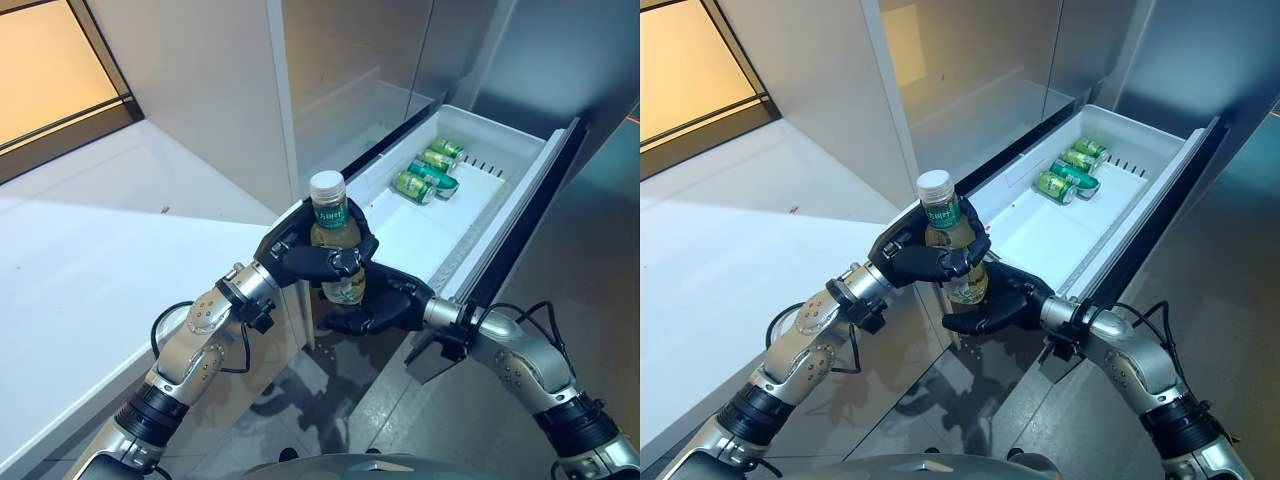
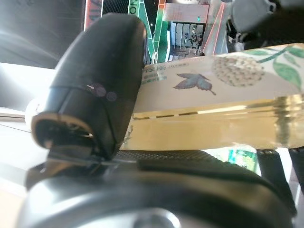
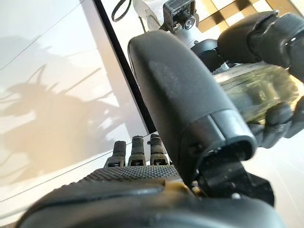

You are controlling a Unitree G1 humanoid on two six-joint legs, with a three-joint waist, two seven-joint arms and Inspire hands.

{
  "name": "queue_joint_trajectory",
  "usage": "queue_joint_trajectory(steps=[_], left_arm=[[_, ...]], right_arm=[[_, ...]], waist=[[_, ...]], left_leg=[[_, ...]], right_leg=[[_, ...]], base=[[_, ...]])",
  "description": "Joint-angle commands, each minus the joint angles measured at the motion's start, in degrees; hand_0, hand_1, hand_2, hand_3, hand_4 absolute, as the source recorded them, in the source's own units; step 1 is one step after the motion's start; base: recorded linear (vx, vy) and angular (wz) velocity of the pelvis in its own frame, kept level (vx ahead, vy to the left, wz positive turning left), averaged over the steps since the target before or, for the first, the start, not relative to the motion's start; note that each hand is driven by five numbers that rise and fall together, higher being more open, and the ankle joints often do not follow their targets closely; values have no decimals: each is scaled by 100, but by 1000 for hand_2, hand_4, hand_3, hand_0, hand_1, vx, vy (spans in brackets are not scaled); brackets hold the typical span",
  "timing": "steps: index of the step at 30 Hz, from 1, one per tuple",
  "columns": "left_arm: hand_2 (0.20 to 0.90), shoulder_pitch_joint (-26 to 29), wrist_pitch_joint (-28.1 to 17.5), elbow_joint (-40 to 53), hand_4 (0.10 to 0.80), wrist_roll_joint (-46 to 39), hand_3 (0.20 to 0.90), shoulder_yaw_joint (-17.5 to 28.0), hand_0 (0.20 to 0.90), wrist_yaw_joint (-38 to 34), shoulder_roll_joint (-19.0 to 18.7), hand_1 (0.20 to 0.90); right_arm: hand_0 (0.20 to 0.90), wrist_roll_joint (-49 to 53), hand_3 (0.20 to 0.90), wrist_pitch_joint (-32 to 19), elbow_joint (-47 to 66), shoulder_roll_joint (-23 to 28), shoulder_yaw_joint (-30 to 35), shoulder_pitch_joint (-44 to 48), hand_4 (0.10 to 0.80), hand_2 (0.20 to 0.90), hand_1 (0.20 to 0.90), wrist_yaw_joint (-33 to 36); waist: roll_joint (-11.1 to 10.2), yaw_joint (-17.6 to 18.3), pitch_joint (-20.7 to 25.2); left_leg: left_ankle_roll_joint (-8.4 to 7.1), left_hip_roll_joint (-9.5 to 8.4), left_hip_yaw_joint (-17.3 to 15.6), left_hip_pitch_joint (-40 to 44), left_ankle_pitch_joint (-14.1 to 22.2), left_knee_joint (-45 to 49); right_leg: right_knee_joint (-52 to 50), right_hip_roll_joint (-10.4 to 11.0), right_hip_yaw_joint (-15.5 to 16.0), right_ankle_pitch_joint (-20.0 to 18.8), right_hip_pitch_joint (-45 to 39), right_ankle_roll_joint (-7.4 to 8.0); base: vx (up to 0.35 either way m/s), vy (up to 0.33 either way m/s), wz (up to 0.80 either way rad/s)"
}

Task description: Put drinks into fridge and close the fridge

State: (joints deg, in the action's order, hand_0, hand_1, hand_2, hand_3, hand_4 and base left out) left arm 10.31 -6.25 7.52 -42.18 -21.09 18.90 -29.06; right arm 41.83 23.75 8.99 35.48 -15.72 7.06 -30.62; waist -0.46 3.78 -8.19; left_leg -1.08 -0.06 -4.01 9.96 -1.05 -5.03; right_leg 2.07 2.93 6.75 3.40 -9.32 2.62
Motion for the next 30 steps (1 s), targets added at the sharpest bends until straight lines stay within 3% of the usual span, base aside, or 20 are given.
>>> queue_joint_trajectory(steps=[1, 12, 21, 30], left_arm=[[300, 911, -626, -336, 100, -7, 200, 204, 300, -252, 28, 300], [300, 957, -327, -493, 100, -22, 200, -64, 300, -55, 207, 300], [300, 1073, -224, -537, 100, 44, 200, -402, 300, 61, 267, 300], [300, 1103, -271, -729, 100, 144, 200, -607, 300, 87, 286, 300]], right_arm=[[900, 748, 900, -590, 786, -160, 484, 691, 800, 900, 900, -460], [900, 1031, 900, -214, 869, -198, 421, 913, 800, 900, 900, -274], [900, 1335, 900, 239, 736, -297, -40, 950, 800, 900, 900, -153], [900, 2812, 900, 254, 413, -729, -316, 951, 800, 900, 900, 612]], waist=[[-55, 102, 425], [-69, 118, 428], [-76, 103, 421], [-45, 57, 420]], left_leg=[[265, -250, -98, -156, 541, 259], [259, -246, -127, -170, 545, 273], [268, -257, -100, -177, 530, 273], [263, -245, -117, -146, 518, 280]], right_leg=[[-380, -311, -150, 89, 396, 137], [-343, -315, -149, 49, 404, 149], [-328, -305, -133, 32, 397, 155], [-299, -294, -63, 13, 344, 159]], base=[[0, 0, 0], [0, 0, 0], [0, 0, 0], [4, 2, 0]])
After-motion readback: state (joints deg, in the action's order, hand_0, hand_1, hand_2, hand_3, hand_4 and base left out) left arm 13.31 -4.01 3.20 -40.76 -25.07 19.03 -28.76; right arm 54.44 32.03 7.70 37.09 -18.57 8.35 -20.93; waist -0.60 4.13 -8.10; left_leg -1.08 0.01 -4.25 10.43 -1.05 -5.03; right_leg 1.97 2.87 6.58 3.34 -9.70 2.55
